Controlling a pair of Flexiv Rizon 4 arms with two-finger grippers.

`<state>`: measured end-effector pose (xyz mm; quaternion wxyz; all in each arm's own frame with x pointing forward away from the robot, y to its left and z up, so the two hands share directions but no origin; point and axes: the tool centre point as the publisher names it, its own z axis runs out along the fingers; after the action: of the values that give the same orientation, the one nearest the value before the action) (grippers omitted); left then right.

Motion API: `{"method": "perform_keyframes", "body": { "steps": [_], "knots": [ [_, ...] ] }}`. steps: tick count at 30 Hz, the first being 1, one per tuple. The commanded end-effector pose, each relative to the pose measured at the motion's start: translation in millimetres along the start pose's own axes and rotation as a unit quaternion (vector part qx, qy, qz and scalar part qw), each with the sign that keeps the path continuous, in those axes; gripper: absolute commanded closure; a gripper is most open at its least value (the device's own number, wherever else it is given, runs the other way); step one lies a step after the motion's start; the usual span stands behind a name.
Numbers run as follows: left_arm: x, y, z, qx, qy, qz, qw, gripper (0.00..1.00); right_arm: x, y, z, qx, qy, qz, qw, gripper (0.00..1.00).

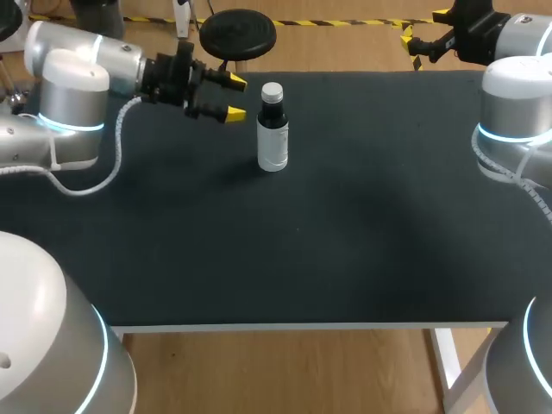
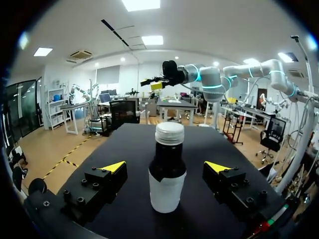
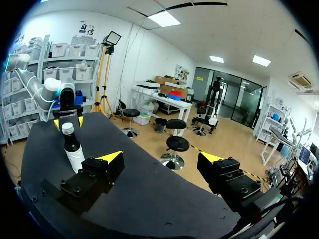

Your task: Unscrew the bottle cap

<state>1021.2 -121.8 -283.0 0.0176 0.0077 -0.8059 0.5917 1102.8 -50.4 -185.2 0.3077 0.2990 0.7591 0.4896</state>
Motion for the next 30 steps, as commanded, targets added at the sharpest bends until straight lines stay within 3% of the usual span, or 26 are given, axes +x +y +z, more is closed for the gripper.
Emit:
{"method": "perform_keyframes", "body": {
  "steps": [1, 17, 30],
  "knots": [
    [-7.6, -0.8, 11.3, -0.011, 0.015, 0.0, 1.0, 0.0, -0.4, 0.0, 0.2, 0.0, 0.001, 0.0, 1.0, 0.0],
    [-9.4, -7.9, 37.8, 0.003, 0.035, 0.01, 0.999, 0.0, -0.4, 0.0, 0.2, 0.0, 0.001, 0.0, 1.0, 0.0],
    [3.4, -10.8, 57.3, 0.017, 0.051, 0.009, 0.998, 0.0, -0.4, 0.0, 0.2, 0.0, 0.001, 0.0, 1.0, 0.0]
  ]
}}
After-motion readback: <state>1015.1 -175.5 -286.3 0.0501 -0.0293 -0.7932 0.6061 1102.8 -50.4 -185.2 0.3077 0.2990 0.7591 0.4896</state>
